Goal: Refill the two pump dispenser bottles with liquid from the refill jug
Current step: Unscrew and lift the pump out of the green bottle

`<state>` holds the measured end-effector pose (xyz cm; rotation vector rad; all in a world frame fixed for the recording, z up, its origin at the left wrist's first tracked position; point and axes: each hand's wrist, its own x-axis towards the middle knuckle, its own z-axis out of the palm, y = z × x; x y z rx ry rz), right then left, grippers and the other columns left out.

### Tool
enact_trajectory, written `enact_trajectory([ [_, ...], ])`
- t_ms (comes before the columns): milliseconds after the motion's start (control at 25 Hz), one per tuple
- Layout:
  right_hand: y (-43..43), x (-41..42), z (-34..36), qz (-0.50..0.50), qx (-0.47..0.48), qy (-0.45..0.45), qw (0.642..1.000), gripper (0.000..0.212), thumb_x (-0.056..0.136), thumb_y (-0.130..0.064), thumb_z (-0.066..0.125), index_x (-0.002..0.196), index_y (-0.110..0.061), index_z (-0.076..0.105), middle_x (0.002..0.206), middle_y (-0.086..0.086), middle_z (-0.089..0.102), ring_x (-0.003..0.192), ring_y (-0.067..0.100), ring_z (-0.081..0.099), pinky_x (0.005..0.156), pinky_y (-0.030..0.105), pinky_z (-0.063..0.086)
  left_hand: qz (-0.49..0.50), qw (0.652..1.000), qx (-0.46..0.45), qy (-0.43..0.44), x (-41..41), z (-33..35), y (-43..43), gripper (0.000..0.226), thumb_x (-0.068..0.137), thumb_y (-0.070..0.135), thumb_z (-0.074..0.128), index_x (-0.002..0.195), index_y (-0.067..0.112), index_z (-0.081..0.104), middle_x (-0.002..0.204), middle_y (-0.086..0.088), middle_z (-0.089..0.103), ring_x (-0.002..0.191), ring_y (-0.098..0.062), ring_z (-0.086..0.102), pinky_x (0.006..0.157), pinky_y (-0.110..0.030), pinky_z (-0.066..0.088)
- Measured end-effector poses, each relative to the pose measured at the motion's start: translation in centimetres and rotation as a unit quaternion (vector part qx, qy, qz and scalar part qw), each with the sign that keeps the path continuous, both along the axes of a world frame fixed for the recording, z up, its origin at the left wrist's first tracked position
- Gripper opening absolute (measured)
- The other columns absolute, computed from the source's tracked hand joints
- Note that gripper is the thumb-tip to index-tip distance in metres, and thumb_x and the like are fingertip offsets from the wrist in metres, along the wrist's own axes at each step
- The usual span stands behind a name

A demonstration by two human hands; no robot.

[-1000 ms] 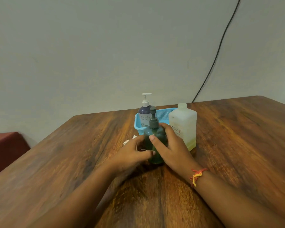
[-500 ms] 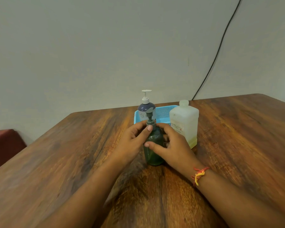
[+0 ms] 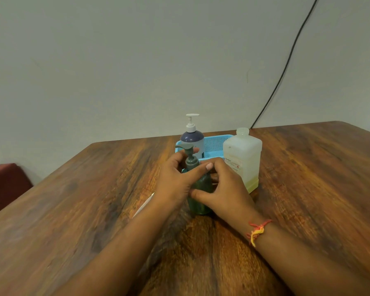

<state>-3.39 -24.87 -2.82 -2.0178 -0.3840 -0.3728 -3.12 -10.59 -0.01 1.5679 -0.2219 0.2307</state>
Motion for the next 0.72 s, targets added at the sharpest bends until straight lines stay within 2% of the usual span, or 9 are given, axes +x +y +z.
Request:
enact_trajectory([
  [120, -0.1, -0.1, 0.1, 0.003, 0.018, 0.004, 1.000, 0.059, 0.074, -0.037, 0.086, 0.116, -0.042, 0.045, 0.125, -0.017, 0.055, 0.116, 0.006, 0.055, 0.089, 0.020, 0.051, -0.025, 1.000, -0.006, -0.004, -0.2, -0.1, 0.1, 0.048, 0.067, 0.033, 0.084, 0.111, 0.018, 0.072, 0.117, -0.002, 0.074, 0.116, -0.021, 0.069, 0.093, -0.045, 0.060],
  [240, -0.3, -0.1, 0.1, -0.001, 0.040, 0.007, 0.999, 0.067, 0.068, -0.046, 0.088, 0.120, -0.040, 0.046, 0.127, -0.013, 0.058, 0.114, 0.007, 0.059, 0.091, 0.027, 0.056, -0.041, 0.997, -0.061, -0.005, 0.0, -0.6, 0.9, 0.030, 0.080, 0.018, 0.082, 0.104, 0.013, 0.066, 0.102, -0.002, 0.076, 0.107, -0.023, 0.072, 0.090, -0.045, 0.059],
  [320, -0.3, 0.0, 0.0, 0.003, 0.040, 0.013, 0.999, 0.071, 0.065, -0.050, 0.088, 0.122, -0.039, 0.046, 0.127, -0.012, 0.059, 0.113, 0.007, 0.059, 0.092, 0.029, 0.057, -0.036, 0.996, -0.078, -0.005, 0.3, -0.8, 1.1, 0.020, 0.087, 0.006, 0.074, 0.102, 0.012, 0.062, 0.094, -0.002, 0.074, 0.102, -0.023, 0.072, 0.087, -0.042, 0.059],
  [400, -0.3, 0.0, 0.0, 0.006, 0.032, 0.009, 0.999, 0.071, 0.066, -0.051, 0.088, 0.121, -0.041, 0.046, 0.128, -0.012, 0.058, 0.114, 0.007, 0.060, 0.092, 0.031, 0.057, -0.021, 0.998, -0.056, -0.020, 0.2, -0.4, 1.0, 0.031, 0.086, 0.005, 0.075, 0.114, 0.013, 0.062, 0.102, -0.003, 0.074, 0.105, -0.022, 0.071, 0.086, -0.037, 0.060],
  [520, -0.2, 0.1, -0.1, 0.010, 0.023, 0.003, 1.000, 0.063, 0.069, -0.045, 0.087, 0.116, -0.045, 0.046, 0.126, -0.013, 0.059, 0.114, 0.007, 0.060, 0.092, 0.030, 0.058, -0.035, 0.999, 0.005, -0.030, 0.3, -0.3, 0.7, 0.048, 0.080, 0.025, 0.084, 0.124, 0.023, 0.066, 0.121, -0.002, 0.072, 0.117, -0.021, 0.067, 0.094, -0.042, 0.059],
  [600, -0.3, 0.1, 0.0, 0.013, 0.018, 0.008, 1.000, 0.063, 0.071, -0.044, 0.086, 0.118, -0.045, 0.045, 0.128, -0.013, 0.058, 0.115, 0.008, 0.059, 0.093, 0.030, 0.057, -0.051, 0.998, 0.015, -0.018, 0.2, -0.4, 0.9, 0.044, 0.079, 0.029, 0.081, 0.121, 0.022, 0.069, 0.124, -0.001, 0.071, 0.121, -0.021, 0.065, 0.097, -0.045, 0.058],
  [720, -0.5, 0.1, 0.1, 0.006, 0.020, 0.011, 1.000, 0.070, 0.068, -0.051, 0.086, 0.123, -0.041, 0.044, 0.131, -0.011, 0.058, 0.115, 0.010, 0.060, 0.093, 0.032, 0.057, -0.058, 0.997, -0.048, 0.001, -0.1, -0.5, 1.1, 0.024, 0.091, 0.007, 0.069, 0.114, 0.012, 0.065, 0.115, -0.005, 0.075, 0.115, -0.024, 0.070, 0.094, -0.045, 0.059],
])
